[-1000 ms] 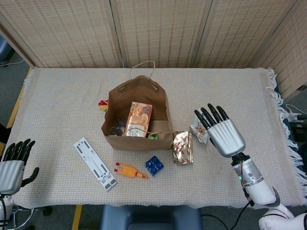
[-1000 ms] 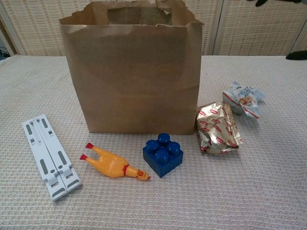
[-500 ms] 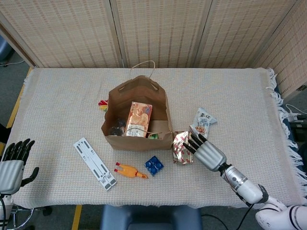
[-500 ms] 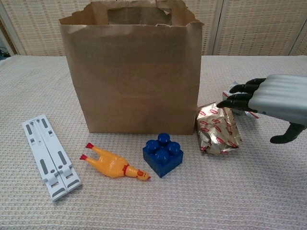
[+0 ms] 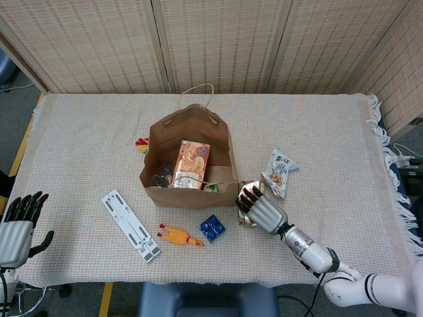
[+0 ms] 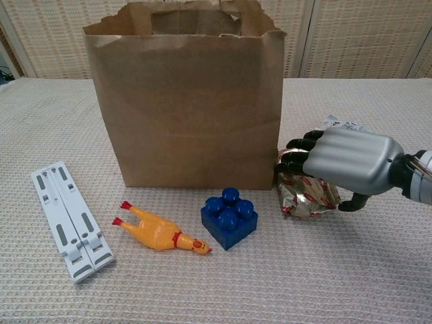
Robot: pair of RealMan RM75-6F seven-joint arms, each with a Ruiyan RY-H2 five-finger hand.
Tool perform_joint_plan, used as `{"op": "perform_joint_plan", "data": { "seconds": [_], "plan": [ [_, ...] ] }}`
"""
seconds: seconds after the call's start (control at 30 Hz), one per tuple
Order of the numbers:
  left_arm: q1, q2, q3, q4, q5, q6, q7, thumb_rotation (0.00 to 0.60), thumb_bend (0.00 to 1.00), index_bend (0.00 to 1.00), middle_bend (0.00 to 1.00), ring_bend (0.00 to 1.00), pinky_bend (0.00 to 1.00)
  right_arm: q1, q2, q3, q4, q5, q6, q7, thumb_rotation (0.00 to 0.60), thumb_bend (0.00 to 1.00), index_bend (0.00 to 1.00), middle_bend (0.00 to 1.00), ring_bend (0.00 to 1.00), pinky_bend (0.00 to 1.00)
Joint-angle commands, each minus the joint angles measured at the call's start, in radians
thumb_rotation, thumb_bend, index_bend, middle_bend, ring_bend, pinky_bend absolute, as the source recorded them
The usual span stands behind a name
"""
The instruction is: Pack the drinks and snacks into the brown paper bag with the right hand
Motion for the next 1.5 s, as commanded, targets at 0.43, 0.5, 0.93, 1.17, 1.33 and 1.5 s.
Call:
{"op": "perform_joint_plan", "data": {
  "seconds": [0.43, 0.5, 0.93, 1.17, 1.33, 1.5],
  "plan": [
    [-0.001, 0.004, 0.002, 0.003, 0.004, -0.003, -0.013, 0.600, 0.36, 0.02, 0.00, 0.00, 0.00, -0.030, -0.053, -0.018, 0.088, -0.165, 0.164, 0.087, 0.600, 0.36, 0.66, 0.53, 0.52, 0.58],
    [-0.001, 0.004, 0.003, 0.003, 0.005, -0.003, -0.013, 0.600, 0.36, 0.02, 0.00, 0.00, 0.00, -0.046, 0.002, -0.024, 0.037, -0.194, 0.209, 0.112, 0.600, 0.37, 0.66, 0.53, 0.52, 0.58],
    [0.002, -0.001, 0.002, -0.002, 0.002, 0.004, 0.003, 0.600, 0.36, 0.02, 0.00, 0.00, 0.00, -0.111, 0.337, 0.098, -0.307, -0.283, 0.473, 0.146, 0.600, 0.37, 0.65, 0.53, 0.53, 0.58],
    [0.002, -0.002, 0.001, -0.003, 0.001, 0.005, 0.006, 0.600, 0.36, 0.02, 0.00, 0.00, 0.00, -0.047, 0.404, 0.283, -0.475, -0.153, 0.448, 0.072, 0.600, 0.37, 0.65, 0.53, 0.53, 0.58],
    [0.002, -0.001, 0.001, -0.002, 0.002, 0.004, -0.002, 0.600, 0.36, 0.02, 0.00, 0.00, 0.00, 0.058, 0.357, 0.380, -0.511, 0.003, 0.343, -0.068, 0.600, 0.37, 0.64, 0.53, 0.53, 0.58],
    [0.000, 0.001, 0.001, 0.000, 0.002, 0.000, -0.010, 0.600, 0.36, 0.02, 0.00, 0.00, 0.00, 0.184, 0.252, 0.437, -0.494, 0.170, 0.264, -0.227, 0.600, 0.37, 0.63, 0.53, 0.53, 0.58]
  ]
}}
